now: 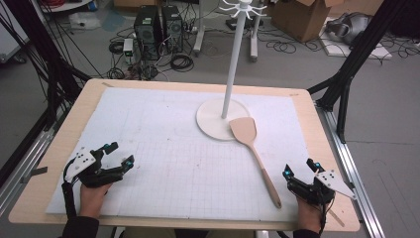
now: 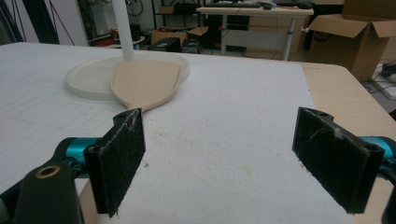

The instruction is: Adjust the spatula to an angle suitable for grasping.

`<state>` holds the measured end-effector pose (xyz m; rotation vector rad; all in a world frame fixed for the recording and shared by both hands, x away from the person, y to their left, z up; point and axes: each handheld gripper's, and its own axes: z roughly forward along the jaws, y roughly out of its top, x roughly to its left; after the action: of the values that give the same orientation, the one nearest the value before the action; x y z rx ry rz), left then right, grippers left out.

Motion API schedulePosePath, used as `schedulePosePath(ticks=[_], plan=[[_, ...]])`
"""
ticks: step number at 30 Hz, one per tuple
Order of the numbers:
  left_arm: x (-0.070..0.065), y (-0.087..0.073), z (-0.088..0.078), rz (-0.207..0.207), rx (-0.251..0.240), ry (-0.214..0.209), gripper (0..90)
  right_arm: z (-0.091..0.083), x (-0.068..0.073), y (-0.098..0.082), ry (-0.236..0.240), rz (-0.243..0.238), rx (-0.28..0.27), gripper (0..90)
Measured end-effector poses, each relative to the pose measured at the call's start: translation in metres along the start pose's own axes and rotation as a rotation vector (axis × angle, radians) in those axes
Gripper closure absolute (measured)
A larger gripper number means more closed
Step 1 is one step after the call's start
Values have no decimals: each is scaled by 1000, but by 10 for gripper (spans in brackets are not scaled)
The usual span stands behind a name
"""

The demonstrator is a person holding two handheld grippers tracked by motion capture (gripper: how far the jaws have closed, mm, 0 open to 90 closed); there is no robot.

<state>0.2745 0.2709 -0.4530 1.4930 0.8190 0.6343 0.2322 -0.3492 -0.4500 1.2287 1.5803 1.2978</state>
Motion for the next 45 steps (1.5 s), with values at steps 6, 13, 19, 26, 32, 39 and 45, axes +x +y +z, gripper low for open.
schedulePosePath(ticks=[6, 13, 19, 26, 32, 39, 45], plan=[[0, 0, 1, -10, 1, 0, 184, 1, -1, 0, 0, 8, 12, 163], [1, 0, 1, -4, 7, 3, 186, 1, -1, 1, 5, 1, 12, 177], [0, 1, 2, 5, 18, 1, 189, 6, -4, 3, 31, 30, 61, 177], [-1, 1, 2, 7, 17, 2, 192, 14, -4, 10, 70, 68, 136, 178], [-1, 0, 1, 6, 13, 2, 192, 19, 13, 28, 118, 25, 123, 180], [-1, 0, 1, 8, 11, -1, 193, 40, 34, 48, 201, -1, 189, 340], [-1, 0, 2, 1, 12, -3, 197, 59, 45, 52, 223, 6, 297, 429]])
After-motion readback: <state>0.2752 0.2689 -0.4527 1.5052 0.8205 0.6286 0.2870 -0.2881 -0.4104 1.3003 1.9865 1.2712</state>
